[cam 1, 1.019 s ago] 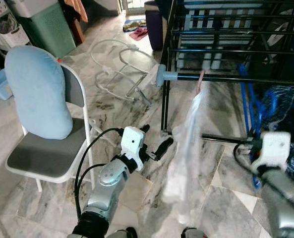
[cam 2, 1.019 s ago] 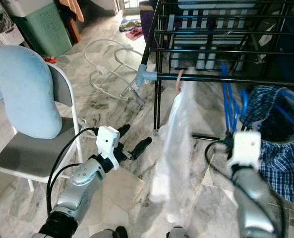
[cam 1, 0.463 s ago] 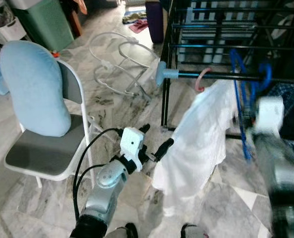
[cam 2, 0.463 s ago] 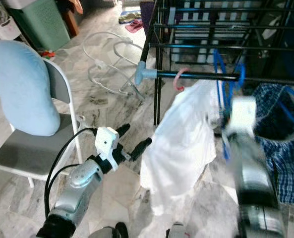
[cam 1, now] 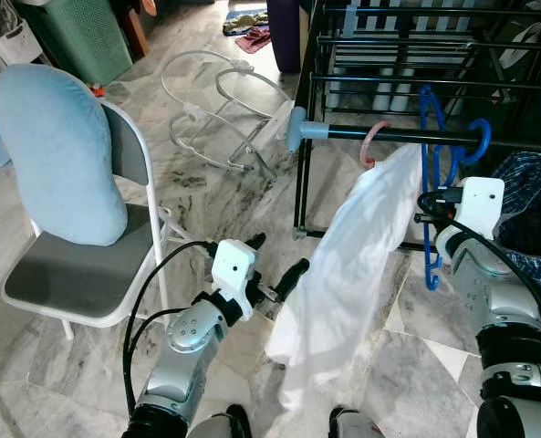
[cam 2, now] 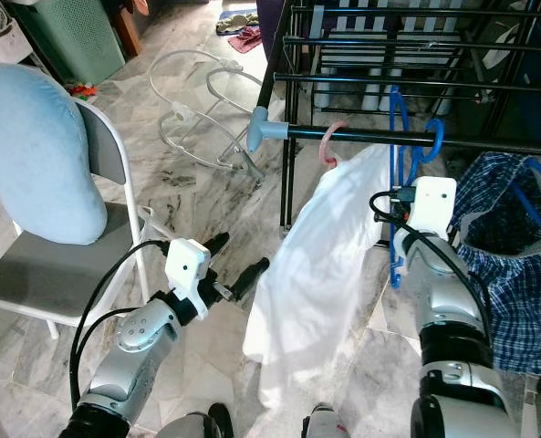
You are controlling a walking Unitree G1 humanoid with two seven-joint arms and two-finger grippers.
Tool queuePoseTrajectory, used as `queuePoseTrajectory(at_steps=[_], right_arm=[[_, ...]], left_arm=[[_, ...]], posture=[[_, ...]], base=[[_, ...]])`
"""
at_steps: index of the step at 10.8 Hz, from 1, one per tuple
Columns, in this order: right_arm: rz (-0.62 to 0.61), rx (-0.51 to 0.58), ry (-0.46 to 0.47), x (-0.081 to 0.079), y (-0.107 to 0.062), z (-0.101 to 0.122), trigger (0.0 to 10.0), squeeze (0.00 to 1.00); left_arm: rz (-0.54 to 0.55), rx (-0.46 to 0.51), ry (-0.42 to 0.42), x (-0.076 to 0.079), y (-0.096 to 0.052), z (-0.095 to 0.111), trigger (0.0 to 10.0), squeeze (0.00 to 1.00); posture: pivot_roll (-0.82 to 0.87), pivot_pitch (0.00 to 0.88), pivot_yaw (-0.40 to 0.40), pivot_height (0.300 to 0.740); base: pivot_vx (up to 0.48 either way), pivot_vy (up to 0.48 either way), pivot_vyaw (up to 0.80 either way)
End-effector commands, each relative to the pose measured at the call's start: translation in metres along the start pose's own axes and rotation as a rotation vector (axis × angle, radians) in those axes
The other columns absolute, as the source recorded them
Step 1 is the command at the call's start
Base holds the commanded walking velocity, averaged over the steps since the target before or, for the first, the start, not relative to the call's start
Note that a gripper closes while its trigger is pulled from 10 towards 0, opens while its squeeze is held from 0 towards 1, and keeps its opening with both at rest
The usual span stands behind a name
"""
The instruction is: Hang hanger
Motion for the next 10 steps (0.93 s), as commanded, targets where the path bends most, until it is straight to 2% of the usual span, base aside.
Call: queuePoseTrajectory(at_steps=[1, 2, 3, 5, 6, 8, 10], right_arm=[[-0.02, -0.119, 0.038, 0.004, -0.003, -0.034, 10.0, 0.47], [-0.023, -0.1, 0.056, 0.006, -0.004, -0.032, 10.0, 1.0], [-0.023, -0.06, 0.045, 0.007, -0.005, -0.025, 10.0, 1.0], [-0.039, 0.079, -0.075, 0.011, -0.019, -0.008, 10.0, 1.0], [-0.034, 0.115, -0.082, 0.01, -0.026, -0.006, 10.0, 1.0], [-0.016, 0.204, -0.13, 0.003, -0.053, -0.01, 10.0, 1.0], [-0.079, 0.263, -0.159, 0.008, -0.069, -0.007, 10.0, 1.0]], left_arm=[[0.0, -0.012, 0.015, -0.002, -0.003, -0.001, 10.0, 0.0], [-0.011, -0.014, 0.015, -0.001, -0.001, -0.001, 10.0, 0.0], [-0.014, -0.016, 0.015, -0.001, 0.0, 0.0, 10.0, 0.0], [0.033, -0.063, 0.054, -0.007, 0.003, -0.007, 10.0, 0.0], [0.046, -0.075, 0.059, -0.009, 0.003, -0.009, 10.0, 0.0], [0.071, -0.084, 0.067, -0.014, 0.004, -0.01, 10.0, 0.0], [0.089, -0.087, 0.072, -0.019, 0.005, -0.011, 10.0, 0.0]], posture=[[-0.09, 0.238, 0.113, 0.74], [-0.1, 0.234, 0.119, 0.74], [-0.11, 0.231, 0.122, 0.74], [-0.11, 0.221, 0.12, 0.74], [-0.11, 0.217, 0.121, 0.74], [-0.12, 0.216, 0.121, 0.74], [-0.12, 0.208, 0.127, 0.74]], base=[[0.0, 0.0, 0.0], [0.0, 0.0, 0.0], [0.0, 0.0, 0.0], [0.0, 0.0, 0.0], [0.0, 0.0, 0.0], [0.0, 0.0, 0.0], [0.0, 0.0, 0.0]])
Point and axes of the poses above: a point about 5 cm out from each wrist's last joint towards the gripper, its own y axis pointing out of the wrist towards the gripper, its own z axis along the axis of the wrist's last joint, x = y × z, the point moved 5 cm from there along y, pointing out of the wrist towards the gripper, and after that the axes turned 14 degrees about y, right-handed, at the moved point
